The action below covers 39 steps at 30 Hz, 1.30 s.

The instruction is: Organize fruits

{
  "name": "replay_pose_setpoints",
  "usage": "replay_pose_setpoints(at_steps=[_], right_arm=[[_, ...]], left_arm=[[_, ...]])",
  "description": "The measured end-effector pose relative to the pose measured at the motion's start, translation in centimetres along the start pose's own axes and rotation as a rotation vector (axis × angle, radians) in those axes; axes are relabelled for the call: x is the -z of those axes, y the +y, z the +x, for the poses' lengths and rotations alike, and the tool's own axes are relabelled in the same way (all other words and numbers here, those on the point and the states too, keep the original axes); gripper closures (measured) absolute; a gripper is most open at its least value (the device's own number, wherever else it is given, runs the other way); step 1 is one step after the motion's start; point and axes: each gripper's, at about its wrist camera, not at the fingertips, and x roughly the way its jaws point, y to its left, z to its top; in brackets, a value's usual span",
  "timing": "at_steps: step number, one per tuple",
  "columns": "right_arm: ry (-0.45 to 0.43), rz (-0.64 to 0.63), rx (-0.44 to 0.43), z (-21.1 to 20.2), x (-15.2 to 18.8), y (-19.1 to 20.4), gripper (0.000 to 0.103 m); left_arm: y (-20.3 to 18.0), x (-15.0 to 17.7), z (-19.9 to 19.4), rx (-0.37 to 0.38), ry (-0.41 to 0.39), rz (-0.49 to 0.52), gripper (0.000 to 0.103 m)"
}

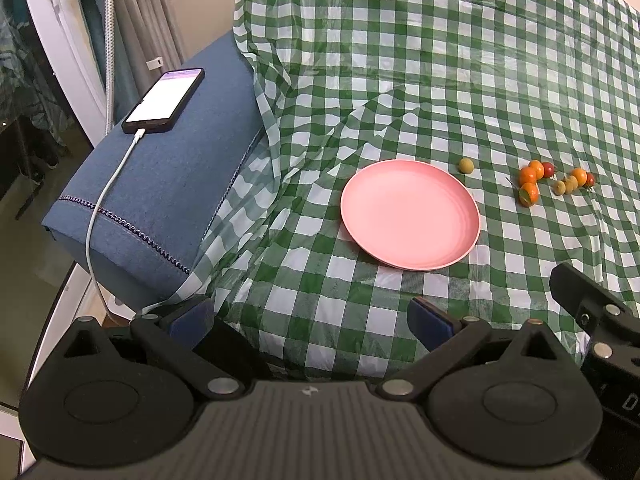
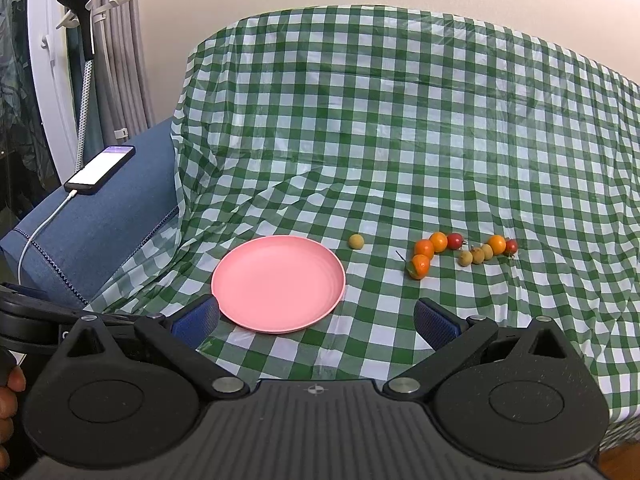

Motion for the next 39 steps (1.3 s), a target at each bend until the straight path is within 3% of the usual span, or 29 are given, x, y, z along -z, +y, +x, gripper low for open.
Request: replay_pose_setpoints(at_steps=[5, 14, 25, 35, 39], right_arm=[[0.003, 0.001, 0.002, -0.1, 0.1, 0.2, 0.000], [0.015, 0.008, 0.000, 0.1, 0.2, 0.2, 0.000], [0.049, 0.043, -0.011, 1.3, 0.1, -1.2, 0.000], [0.062, 0.232, 0.072, 3.4, 0.9, -6.5, 0.000], [0.107, 0.295, 0.090, 5.1, 1.9, -8.7, 0.000]], left_arm=[[0.0, -0.1, 0.0, -0.007, -0.018, 0.000, 0.000], [-0.1, -0.4, 0.5, 0.023, 0.068, 0.002, 0.000], [-1.2, -0.5, 1.6, 0.051, 0.050, 0.010, 0.000], [-5.1, -3.1, 2.9, 0.081, 0.004, 0.086, 0.000], [-7.5, -5.1, 4.3, 0.080, 0.010, 0.134, 0.000]])
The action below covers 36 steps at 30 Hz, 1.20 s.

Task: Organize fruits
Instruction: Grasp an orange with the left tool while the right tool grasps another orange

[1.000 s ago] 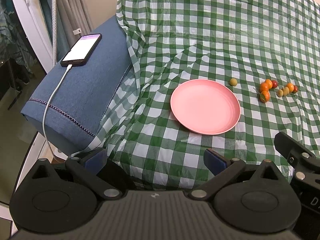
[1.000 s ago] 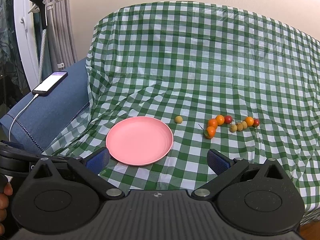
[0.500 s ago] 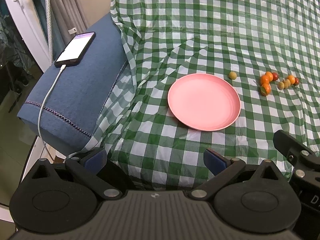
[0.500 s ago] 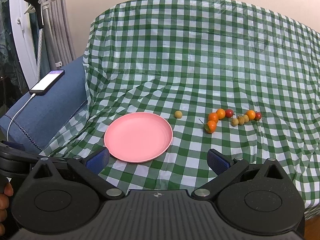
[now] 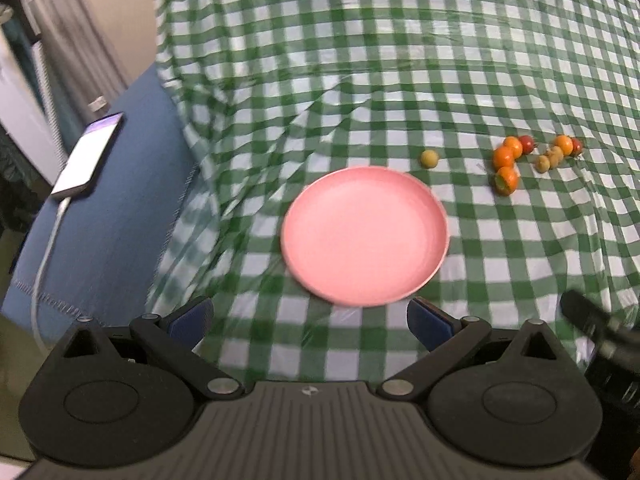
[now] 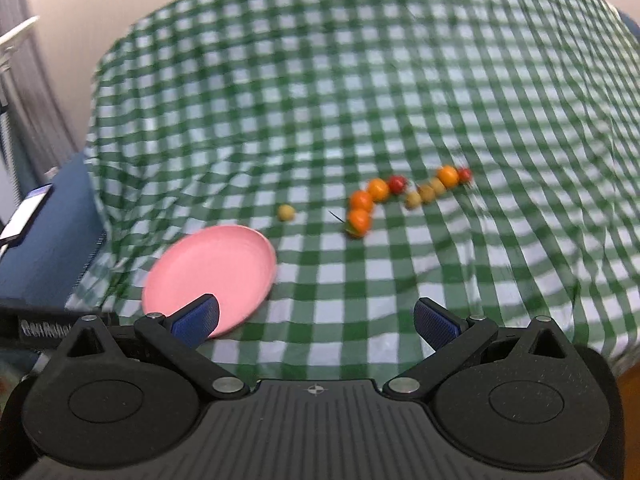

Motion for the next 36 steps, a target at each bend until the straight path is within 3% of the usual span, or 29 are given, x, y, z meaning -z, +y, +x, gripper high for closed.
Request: replay_pose_setpoints(at_steps=[5, 15, 18, 24, 31, 36], right_arm=[[-0.003, 0.044, 0.045, 2.7, -0.7, -2.7, 0.000], [-0.171, 0.090, 0.261, 10.8, -6.1, -10.7, 0.001], [-0.202, 0.126, 0.330, 14.1, -8.0, -13.6, 0.001], [-0.183, 0.211, 0.424, 21.5, -10.9, -18.0, 0.001], [-0.140, 0.261, 0.412, 27.8, -11.9, -19.1, 0.001], [-0.111, 0.222, 0.401, 30.3, -12.5, -17.6, 0.001]], left_arm=[[-2.5, -3.4, 3.0, 0.074, 0.034, 0.012, 0.000], [-10.1, -10.7, 10.7, 0.213, 0.061, 0.098, 0.000], [-13.5, -12.3, 13.9, 0.227, 0.083, 0.163, 0.000], [-17.2, -14.2, 19.6, 0.244, 0.133, 0.209, 0.000], [-19.7, -15.8, 25.0, 0.228, 0.177, 0.223, 0.000], [-20.0, -16.0, 27.5, 0.311, 0.211, 0.228, 0.000]])
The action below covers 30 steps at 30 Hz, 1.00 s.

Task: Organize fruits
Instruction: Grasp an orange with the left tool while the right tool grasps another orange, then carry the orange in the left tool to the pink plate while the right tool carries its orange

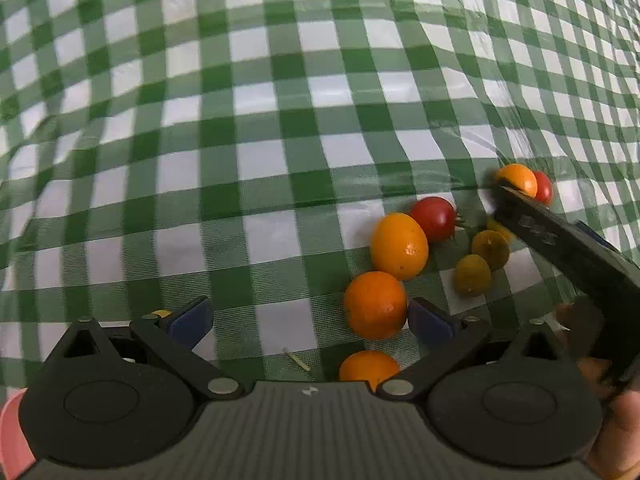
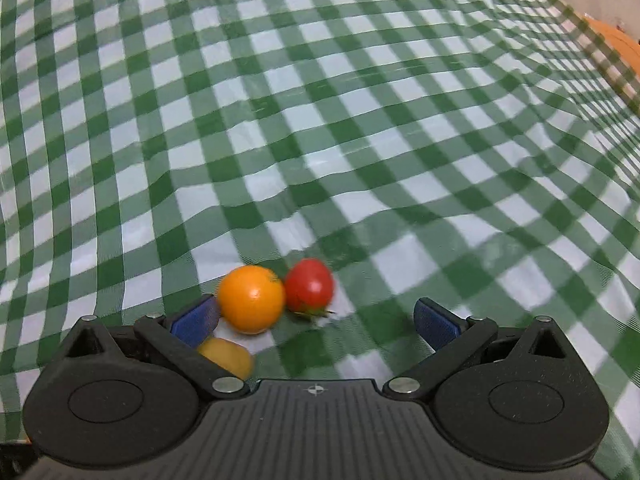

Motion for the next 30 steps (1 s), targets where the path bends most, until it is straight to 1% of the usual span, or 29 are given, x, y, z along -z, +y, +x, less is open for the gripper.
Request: replay_pose_setpoints(at_steps=[3, 5, 7, 9, 13, 16, 21, 22, 23, 24, 25, 26, 27, 28, 29, 30], right_arm=[[0.001, -0.058, -0.004, 0.0, 0.2, 1.1, 0.001], [-0.001, -0.061, 0.003, -0.1, 0.2, 1.2, 0.001], [0.004, -0.043, 0.048, -0.1, 0.3, 1.1, 0.001], [0.004, -0.052, 0.068, -0.2, 0.4, 1.1, 0.001], [0.004, -0.048, 0.066, -0.3, 0.3, 1.0, 0.001], [0.005, -0.054, 0.068, -0.3, 0.4, 1.0, 0.001], [0.009, -0.079, 0.075, -0.3, 0.5, 1.3, 0.001], [0.008, -0.082, 0.075, -0.3, 0.5, 1.3, 0.001], [0.007, -0.085, 0.076, -0.3, 0.5, 1.3, 0.001], [0.007, -0.087, 0.075, -0.3, 0.5, 1.3, 0.001], [0.007, -0.085, 0.075, -0.4, 0.4, 1.3, 0.002], [0.000, -0.074, 0.075, -0.7, 0.4, 1.1, 0.009], [-0.014, -0.055, 0.079, -1.1, 0.5, 1.0, 0.021], [-0.025, -0.044, 0.070, -1.5, 0.6, 1.1, 0.030], [-0.039, -0.051, 0.042, -1.8, 0.7, 1.3, 0.053], [-0.048, -0.064, 0.028, -2.0, 0.6, 1.4, 0.062]], left_arm=[[-0.2, 0.0, 1.3, -0.039, 0.024, 0.014, 0.000], [0.1, 0.1, 2.0, -0.052, 0.045, 0.011, 0.000], [0.5, 0.1, 2.0, -0.044, 0.030, -0.005, 0.000], [0.8, -0.1, 2.0, -0.053, 0.035, -0.011, 0.000], [0.8, -0.7, 2.2, -0.060, 0.043, -0.034, 0.000], [0.5, -1.0, 2.7, -0.075, 0.033, -0.023, 0.000], [0.6, -0.9, 1.6, -0.049, 0.015, -0.023, 0.000], [0.7, -0.6, 0.8, -0.049, 0.010, -0.019, 0.002], [0.5, -0.6, 0.5, -0.052, 0.003, -0.008, 0.014], [0.2, -0.8, 0.6, -0.054, -0.001, 0.007, 0.033], [0.0, -0.8, 0.4, -0.043, 0.006, 0.022, 0.043], [-0.1, -0.8, 0.0, -0.040, 0.017, 0.023, 0.062], [-0.2, -0.7, -0.2, -0.046, 0.015, 0.021, 0.062], [-0.2, -0.6, -0.5, -0.053, 0.008, 0.020, 0.062], [-0.1, -0.6, -0.7, -0.052, -0.001, 0.014, 0.062], [-0.1, -0.6, -1.0, -0.047, -0.007, 0.010, 0.062]])
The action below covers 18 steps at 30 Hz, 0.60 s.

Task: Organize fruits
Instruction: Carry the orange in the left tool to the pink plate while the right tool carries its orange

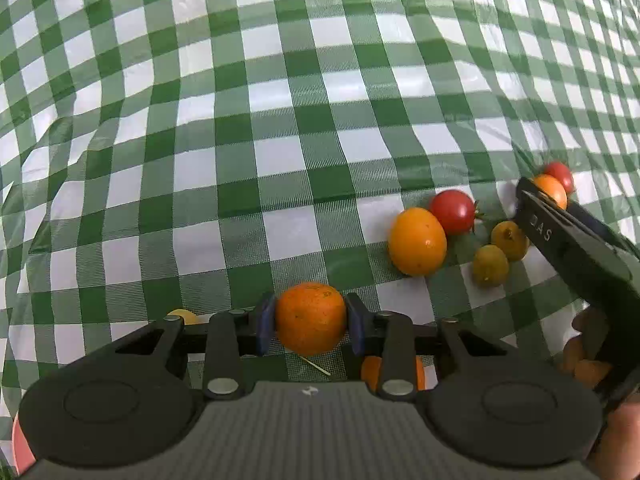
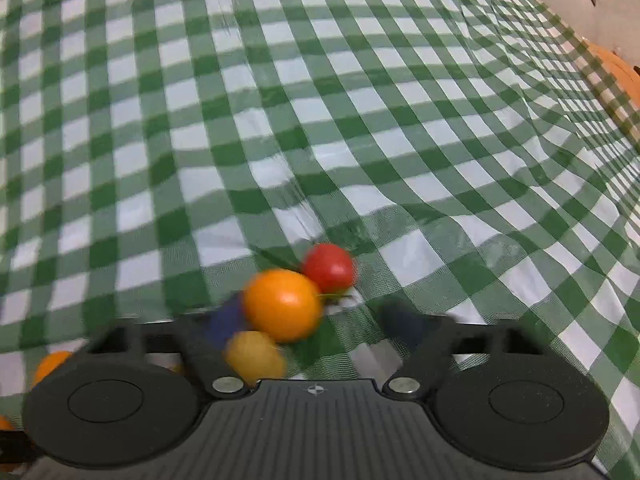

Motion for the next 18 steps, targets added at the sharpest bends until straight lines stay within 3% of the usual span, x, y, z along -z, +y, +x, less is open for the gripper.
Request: replay_pose_setpoints(at_steps=[5, 12, 15, 18], right_arm=[[-0.047, 0.042, 0.021, -0.7, -0.5, -0.8, 0.062], [-0.275, 0.081, 0.044, -4.6, -1.9, -2.6, 0.062], [-0.275, 0.120, 0.066, -6.5, -2.5, -4.2, 0.062], [-0.219, 0.164, 0.012, -8.8, -2.9, -5.6, 0.062]], left_arm=[[0.7, 0.0, -1.6, 0.008, -0.023, -0.035, 0.062], [3.3, 0.5, -6.7, 0.021, -0.105, -0.116, 0.062], [4.6, 1.2, -9.5, 0.023, -0.121, -0.148, 0.062], [5.6, 3.1, -11.8, 0.021, -0.092, -0.184, 0.062]])
